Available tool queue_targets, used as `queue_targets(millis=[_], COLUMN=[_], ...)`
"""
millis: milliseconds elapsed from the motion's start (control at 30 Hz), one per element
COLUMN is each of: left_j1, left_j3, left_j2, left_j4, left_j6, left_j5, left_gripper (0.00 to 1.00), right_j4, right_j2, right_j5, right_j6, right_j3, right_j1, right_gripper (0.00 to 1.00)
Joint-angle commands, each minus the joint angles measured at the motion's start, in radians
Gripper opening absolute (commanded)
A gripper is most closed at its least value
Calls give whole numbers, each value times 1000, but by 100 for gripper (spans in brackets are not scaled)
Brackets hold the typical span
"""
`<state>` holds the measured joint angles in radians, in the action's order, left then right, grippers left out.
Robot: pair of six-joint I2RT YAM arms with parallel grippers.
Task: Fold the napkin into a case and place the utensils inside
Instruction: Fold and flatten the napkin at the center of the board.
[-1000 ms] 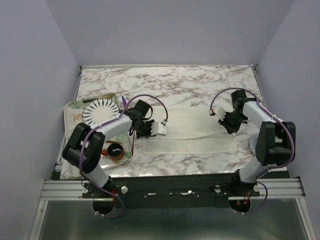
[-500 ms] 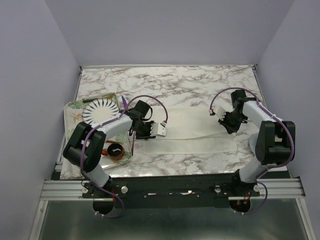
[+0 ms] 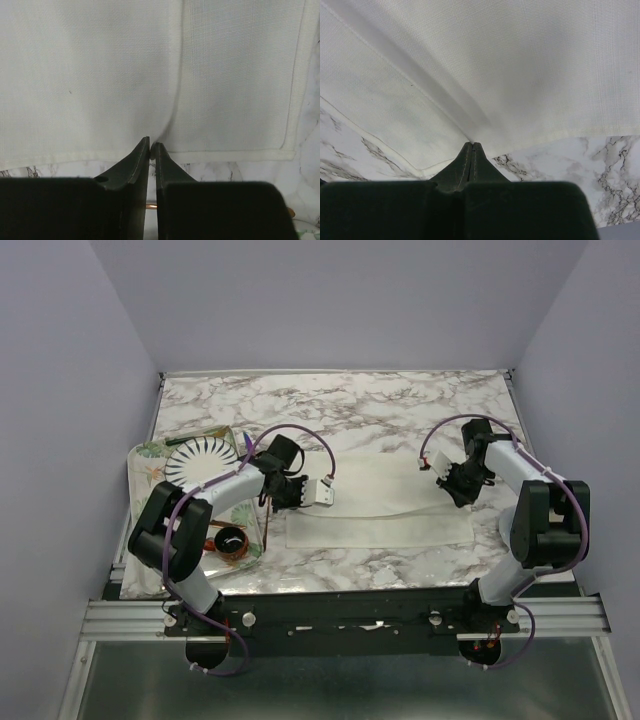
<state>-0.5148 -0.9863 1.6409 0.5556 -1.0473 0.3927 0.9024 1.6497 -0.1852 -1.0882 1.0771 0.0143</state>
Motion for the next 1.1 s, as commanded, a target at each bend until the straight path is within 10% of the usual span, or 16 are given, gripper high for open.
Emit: queue_targets(millis=[0,1067], left_j1=[7,-27], left_j3=[-26,87], left_j2=[17,-270], left_j4=[23,152], left_j6=[-6,239], left_j5=[-2,91], left_gripper=[10,0], right_j4=[16,93], right_j2=[16,-188], right_j5=[-16,-16], right_j6=[13,-50], right_j3=[30,-108], right_j1=[-4,-2], right_gripper=[1,1])
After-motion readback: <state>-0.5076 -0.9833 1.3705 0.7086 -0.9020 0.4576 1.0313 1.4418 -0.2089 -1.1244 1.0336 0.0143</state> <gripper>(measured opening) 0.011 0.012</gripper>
